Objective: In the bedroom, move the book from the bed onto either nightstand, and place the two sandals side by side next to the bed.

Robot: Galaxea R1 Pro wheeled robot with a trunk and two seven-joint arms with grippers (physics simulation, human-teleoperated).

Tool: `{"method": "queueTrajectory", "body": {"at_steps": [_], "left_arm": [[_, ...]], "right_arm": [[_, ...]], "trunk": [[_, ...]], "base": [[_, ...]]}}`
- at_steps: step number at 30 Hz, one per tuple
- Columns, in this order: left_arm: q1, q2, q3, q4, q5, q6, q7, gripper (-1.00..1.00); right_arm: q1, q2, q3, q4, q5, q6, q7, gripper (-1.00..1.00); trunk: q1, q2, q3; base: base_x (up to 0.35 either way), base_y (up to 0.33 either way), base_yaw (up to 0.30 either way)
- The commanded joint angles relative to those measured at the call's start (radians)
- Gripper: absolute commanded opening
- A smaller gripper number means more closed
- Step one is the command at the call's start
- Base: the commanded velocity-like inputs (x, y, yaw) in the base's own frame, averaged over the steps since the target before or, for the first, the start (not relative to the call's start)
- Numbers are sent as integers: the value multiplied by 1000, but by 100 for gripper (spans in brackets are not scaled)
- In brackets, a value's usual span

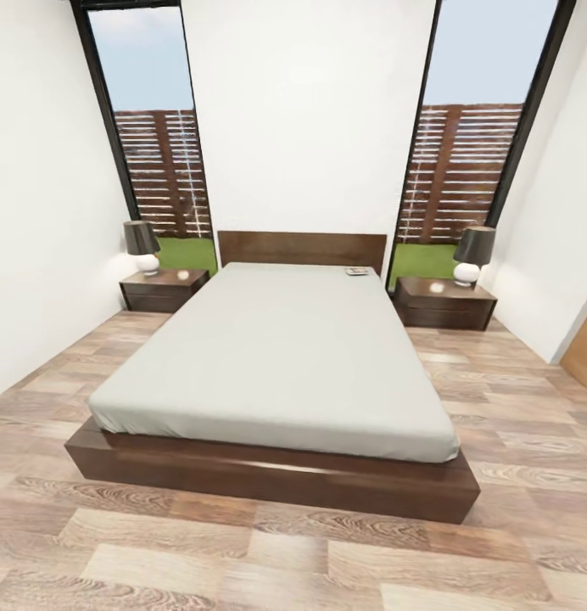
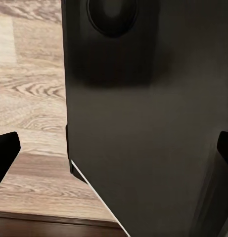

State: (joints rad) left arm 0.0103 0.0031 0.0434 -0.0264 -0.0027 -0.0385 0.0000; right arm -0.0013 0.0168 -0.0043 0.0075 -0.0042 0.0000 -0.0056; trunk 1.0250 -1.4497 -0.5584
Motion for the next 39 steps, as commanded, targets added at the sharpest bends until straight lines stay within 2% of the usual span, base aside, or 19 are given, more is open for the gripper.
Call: {"method": "queueTrajectory", "body": {"at_steps": [1,39], "left_arm": [[0,0,4,-1,0,-1,0,100],[0,0,4,-1,0,-1,0,100]], "right_arm": [[0,0,0,0,0,0,-1,100],[0,0,0,0,0,0,-1,100]], "trunk": [[0,0,-1],[0,0,-15]], "base": [[0,0,238],[0,0,238]]}}
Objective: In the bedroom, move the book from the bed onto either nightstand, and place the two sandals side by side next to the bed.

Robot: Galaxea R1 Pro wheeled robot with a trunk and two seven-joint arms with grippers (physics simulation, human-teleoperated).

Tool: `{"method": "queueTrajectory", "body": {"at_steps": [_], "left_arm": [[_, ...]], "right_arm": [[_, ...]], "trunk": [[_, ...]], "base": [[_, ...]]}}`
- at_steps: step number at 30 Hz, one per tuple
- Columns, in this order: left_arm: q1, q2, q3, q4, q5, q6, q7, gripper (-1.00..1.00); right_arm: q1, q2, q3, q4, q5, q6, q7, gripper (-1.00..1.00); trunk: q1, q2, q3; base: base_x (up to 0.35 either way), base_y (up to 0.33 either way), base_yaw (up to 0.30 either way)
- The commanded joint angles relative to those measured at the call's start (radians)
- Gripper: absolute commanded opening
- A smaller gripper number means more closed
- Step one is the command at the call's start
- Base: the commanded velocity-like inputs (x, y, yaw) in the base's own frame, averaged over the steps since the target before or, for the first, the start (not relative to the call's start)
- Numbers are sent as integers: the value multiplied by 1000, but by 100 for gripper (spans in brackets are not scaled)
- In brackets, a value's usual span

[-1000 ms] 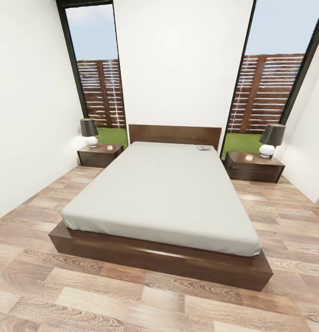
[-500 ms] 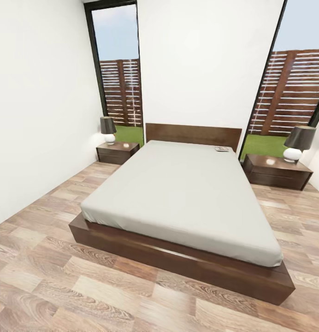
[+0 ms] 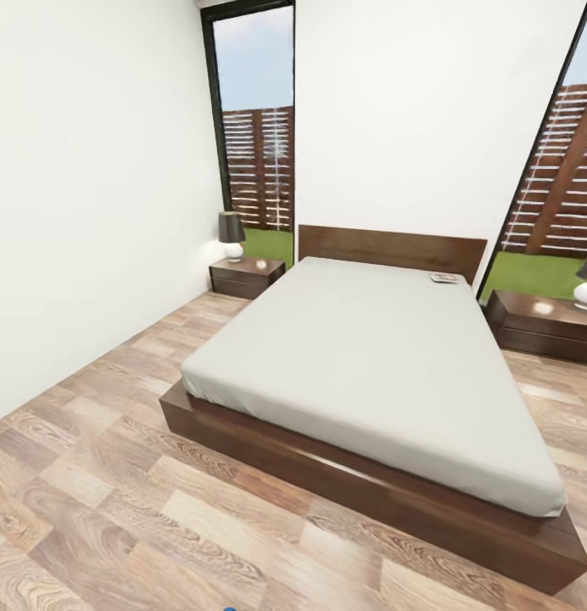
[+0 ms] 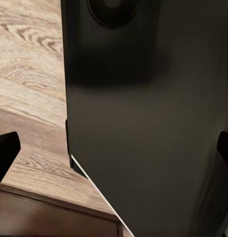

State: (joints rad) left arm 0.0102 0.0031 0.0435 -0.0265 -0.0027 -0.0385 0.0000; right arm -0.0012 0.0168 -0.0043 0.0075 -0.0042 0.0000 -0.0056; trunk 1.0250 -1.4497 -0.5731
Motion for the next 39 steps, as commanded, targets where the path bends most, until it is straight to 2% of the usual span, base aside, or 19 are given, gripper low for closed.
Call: {"method": "queueTrajectory", "body": {"at_steps": [1,39], "left_arm": [[0,0,4,-1,0,-1,0,100],[0,0,4,-1,0,-1,0,100]], "right_arm": [[0,0,0,0,0,0,-1,100],[0,0,0,0,0,0,-1,100]], "trunk": [[0,0,-1],[0,0,-15]], "base": [[0,0,238],[0,0,238]]}}
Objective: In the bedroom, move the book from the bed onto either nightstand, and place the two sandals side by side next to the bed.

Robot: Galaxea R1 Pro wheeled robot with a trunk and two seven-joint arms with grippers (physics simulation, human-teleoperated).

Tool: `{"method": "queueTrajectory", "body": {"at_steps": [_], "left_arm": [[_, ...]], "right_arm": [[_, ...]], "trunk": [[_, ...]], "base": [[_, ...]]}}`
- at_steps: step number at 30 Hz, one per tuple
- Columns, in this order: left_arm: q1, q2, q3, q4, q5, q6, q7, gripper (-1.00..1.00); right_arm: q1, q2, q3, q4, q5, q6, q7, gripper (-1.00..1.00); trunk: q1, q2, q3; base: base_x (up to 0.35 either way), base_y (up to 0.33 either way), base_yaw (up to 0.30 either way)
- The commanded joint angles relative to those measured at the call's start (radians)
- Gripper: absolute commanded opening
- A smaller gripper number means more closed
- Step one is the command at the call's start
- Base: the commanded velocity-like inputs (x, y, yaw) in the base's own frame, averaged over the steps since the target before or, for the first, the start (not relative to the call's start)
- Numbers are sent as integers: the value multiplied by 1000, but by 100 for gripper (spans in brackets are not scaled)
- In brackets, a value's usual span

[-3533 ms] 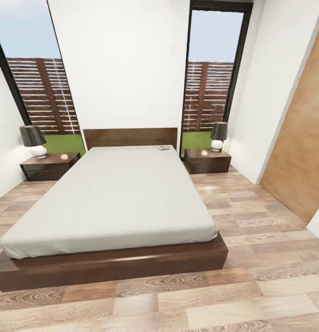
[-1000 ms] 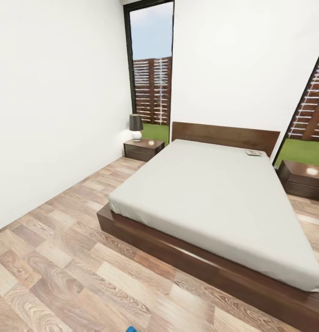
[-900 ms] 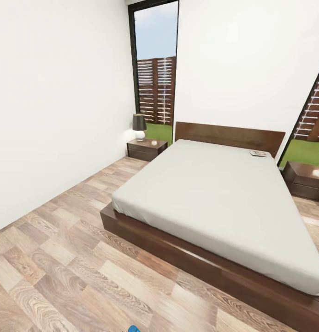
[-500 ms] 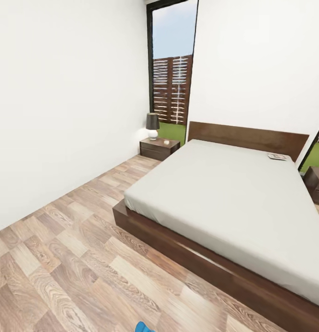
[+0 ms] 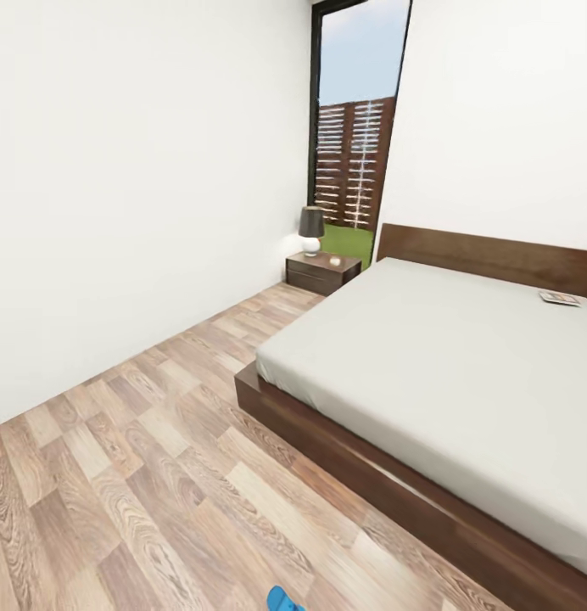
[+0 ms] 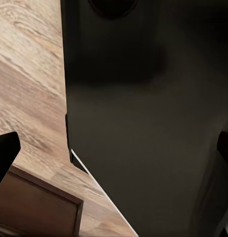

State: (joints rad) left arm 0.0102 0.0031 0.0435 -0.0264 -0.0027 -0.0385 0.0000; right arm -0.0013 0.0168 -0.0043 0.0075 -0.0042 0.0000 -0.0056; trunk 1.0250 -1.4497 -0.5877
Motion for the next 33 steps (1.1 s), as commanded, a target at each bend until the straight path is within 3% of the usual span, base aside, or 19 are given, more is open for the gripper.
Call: {"method": "queueTrajectory", "body": {"at_steps": [1,33], "left_arm": [[1,0,4,-1,0,-1,0,100],[1,-3,4,-1,0,-1,0,100]], "right_arm": [[0,0,0,0,0,0,-1,100],[0,0,0,0,0,0,-1,100]], "trunk": [[0,0,-1],[0,0,-13]], "base": [[0,0,238],[0,-11,238]]}}
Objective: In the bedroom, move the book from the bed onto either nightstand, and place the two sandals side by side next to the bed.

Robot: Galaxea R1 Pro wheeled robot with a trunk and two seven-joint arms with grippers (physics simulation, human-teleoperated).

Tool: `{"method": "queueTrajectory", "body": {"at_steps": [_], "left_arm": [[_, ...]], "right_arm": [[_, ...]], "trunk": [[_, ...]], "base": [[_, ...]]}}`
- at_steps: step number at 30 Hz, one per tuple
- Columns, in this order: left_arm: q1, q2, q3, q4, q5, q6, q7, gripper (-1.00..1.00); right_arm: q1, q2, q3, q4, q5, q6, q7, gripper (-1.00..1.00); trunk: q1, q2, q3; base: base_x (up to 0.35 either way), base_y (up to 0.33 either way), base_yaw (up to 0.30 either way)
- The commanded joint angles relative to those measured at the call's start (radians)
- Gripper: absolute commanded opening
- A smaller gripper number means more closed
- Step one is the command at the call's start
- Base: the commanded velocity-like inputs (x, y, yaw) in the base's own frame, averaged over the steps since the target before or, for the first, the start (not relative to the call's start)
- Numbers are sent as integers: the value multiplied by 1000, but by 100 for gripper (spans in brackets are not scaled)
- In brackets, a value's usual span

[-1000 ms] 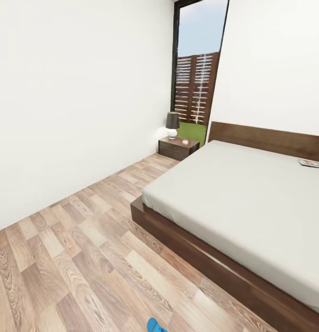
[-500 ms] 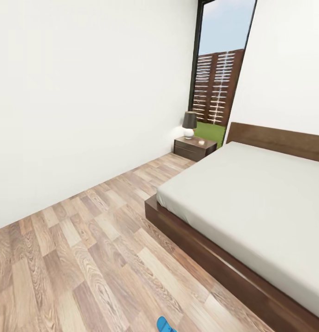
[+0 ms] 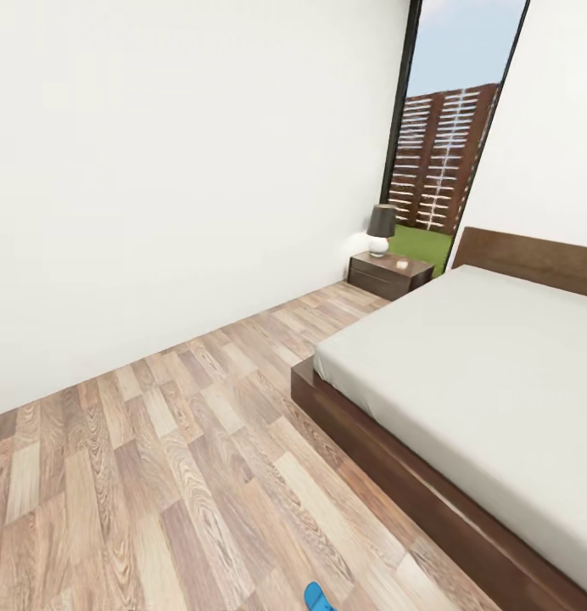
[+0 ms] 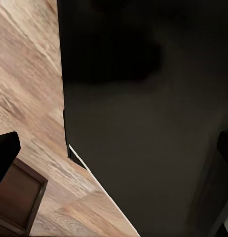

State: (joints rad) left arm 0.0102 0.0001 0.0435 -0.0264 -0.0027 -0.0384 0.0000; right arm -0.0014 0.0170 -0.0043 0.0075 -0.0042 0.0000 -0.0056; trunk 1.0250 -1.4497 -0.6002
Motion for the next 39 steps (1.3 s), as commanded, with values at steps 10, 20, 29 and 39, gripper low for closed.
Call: {"method": "queueTrajectory", "body": {"at_steps": [10,20,29,39], "left_arm": [[0,0,4,-1,0,-1,0,100],[0,0,4,-1,0,-1,0,100],[0,0,4,-1,0,-1,0,100],[0,0,4,-1,0,-1,0,100]], "right_arm": [[0,0,0,0,0,0,-1,100],[0,0,0,0,0,0,-1,100],[0,0,0,0,0,0,-1,100],[0,0,0,0,0,0,-1,100]], "trunk": [[0,0,-4],[0,0,-8],[0,0,-11],[0,0,-15]], "base": [[0,-100,238],[0,-124,238],[0,-146,238],[0,-153,238]]}}
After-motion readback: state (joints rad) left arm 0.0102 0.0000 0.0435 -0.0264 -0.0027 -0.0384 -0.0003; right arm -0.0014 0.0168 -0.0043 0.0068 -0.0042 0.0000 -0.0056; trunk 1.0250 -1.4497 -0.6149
